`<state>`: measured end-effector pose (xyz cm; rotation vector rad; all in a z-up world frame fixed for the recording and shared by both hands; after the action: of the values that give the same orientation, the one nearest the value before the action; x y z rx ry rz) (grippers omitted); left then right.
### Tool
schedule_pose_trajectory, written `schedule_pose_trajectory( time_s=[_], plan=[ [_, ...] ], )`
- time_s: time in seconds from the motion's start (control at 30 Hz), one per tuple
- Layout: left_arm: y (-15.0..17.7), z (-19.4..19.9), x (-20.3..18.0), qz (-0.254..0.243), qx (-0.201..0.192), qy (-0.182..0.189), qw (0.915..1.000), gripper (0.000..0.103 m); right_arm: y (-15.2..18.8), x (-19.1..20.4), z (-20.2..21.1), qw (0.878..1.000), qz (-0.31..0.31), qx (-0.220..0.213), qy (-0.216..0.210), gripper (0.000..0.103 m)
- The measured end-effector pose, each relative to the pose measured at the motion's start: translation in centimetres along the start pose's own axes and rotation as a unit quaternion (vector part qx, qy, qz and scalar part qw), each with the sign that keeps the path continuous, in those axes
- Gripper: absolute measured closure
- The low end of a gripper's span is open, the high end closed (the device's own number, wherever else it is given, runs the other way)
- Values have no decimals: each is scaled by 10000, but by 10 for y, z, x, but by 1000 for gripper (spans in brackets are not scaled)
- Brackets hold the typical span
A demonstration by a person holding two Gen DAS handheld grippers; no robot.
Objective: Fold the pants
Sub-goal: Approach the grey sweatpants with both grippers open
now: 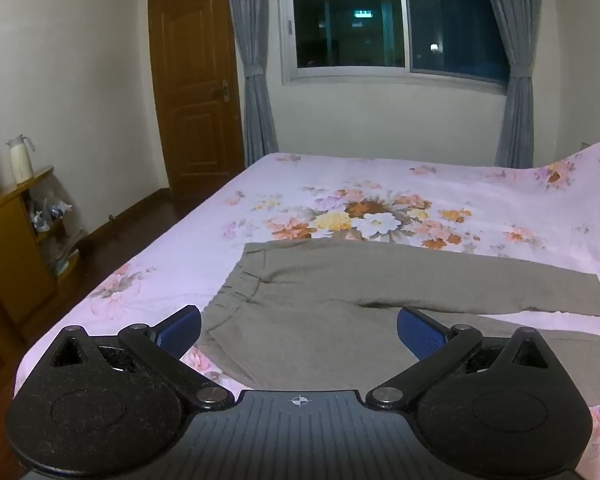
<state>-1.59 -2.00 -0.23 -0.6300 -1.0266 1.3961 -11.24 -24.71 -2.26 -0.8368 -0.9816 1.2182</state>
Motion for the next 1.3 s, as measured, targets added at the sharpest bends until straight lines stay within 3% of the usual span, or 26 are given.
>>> schedule_pose_trajectory(
  time_s=[1.3],
  plan=[
    [10,-25,-11,-122,153,-61,9998,0,10,-2,-14,10000,8,-16,-35,0]
  ],
)
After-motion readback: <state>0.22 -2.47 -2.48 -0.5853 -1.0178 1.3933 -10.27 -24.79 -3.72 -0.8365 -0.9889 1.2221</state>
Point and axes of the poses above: each gripper's, at about its wrist camera, not at the fingertips, and z roughly against the way its jaws point, x to its left, y to its underside, the point moved 3 cm from there along -z, roughly the way its jaws point, and after that the axes turned 15 degrees about -y, right-handed, at the moved point
